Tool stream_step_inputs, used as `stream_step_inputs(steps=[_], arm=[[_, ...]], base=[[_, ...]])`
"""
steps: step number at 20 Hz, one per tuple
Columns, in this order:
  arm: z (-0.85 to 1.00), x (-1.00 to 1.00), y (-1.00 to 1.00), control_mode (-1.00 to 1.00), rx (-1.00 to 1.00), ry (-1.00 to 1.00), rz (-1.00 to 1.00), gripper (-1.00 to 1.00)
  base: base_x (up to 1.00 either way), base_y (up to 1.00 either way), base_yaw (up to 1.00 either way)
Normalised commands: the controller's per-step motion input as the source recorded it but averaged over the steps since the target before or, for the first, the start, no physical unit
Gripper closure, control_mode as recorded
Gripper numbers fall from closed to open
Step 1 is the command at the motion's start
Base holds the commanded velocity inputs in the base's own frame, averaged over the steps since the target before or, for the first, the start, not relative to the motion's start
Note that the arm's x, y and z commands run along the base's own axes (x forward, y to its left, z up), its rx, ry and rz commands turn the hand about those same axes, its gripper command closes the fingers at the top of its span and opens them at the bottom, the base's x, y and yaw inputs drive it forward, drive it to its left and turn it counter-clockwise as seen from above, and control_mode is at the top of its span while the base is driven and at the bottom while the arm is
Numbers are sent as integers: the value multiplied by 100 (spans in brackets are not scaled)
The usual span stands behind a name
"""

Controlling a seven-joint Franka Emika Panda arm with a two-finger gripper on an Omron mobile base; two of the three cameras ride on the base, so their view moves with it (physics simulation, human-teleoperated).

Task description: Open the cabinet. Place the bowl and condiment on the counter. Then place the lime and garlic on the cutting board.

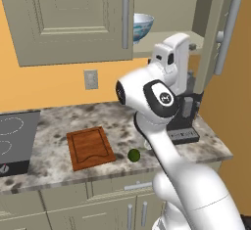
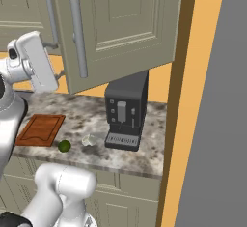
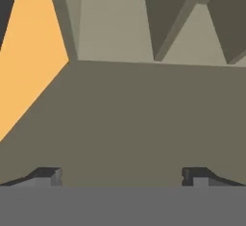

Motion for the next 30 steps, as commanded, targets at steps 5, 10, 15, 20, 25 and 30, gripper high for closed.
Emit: stream_step_inputs(steps=[5,10,15,20,25,30], arm=[[0,-7,-42,-100,-1,0,-17,-100],[1,-89,-100,-100,0,0,-20,-100],[-3,-45,-80,-100,-1,0,-17,-100],[-29,22,-38,-100,-2,-6,-4,-100],[-14,55,-56,-100,0,-14,0,-100],[1,54,-92,-100,0,-16,-1,-100]], base=[[0,0,0],[0,0,0],[0,0,0],[0,0,0],[0,0,0],[0,0,0]])
